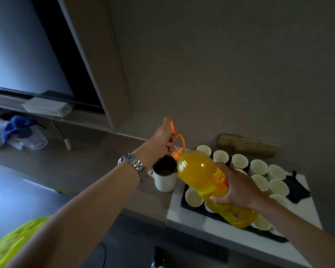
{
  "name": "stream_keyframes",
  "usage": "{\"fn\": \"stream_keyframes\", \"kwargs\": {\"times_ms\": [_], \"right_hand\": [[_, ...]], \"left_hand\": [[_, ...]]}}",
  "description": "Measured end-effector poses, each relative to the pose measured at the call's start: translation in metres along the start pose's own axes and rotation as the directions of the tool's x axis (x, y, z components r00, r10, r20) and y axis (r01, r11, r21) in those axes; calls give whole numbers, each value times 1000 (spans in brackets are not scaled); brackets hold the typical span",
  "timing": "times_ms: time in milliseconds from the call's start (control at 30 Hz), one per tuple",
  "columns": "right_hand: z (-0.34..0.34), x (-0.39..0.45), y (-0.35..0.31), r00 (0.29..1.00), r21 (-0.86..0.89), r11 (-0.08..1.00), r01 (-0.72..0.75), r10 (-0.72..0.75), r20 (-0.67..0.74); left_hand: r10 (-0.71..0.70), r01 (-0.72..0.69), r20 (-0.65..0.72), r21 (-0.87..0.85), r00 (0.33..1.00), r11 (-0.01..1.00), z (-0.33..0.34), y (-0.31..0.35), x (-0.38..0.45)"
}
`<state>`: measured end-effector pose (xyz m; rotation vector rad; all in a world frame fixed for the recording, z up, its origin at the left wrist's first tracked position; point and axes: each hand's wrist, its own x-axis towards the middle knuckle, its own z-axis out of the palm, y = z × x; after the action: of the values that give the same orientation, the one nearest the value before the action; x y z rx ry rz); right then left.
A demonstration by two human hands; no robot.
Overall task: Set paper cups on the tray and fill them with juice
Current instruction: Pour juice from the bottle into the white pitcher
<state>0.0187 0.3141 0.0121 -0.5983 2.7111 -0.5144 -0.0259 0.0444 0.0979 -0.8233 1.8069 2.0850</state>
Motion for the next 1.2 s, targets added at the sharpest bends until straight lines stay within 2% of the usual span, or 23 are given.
{"fn": "stream_keyframes", "kwargs": {"times_ms": [200, 567, 1000, 1200], "right_hand": [[-1, 4, -2, 999, -100, 994, -33, 36, 30], [-4, 11, -2, 989, -141, 989, -50, 68, 128], [-18, 22, -13, 981, -227, 974, 4, 41, 191], [-23, 24, -19, 977, -251, 968, 17, 37, 210]], "left_hand": [[-51, 51, -7, -46, 999, 998, -1, -12, 16], [-82, 83, 39, -24, 996, 996, 0, -15, 29], [-105, 105, 5, -6, 994, 994, -14, -25, 44], [-121, 121, 38, 13, 992, 993, -18, -28, 51]]}}
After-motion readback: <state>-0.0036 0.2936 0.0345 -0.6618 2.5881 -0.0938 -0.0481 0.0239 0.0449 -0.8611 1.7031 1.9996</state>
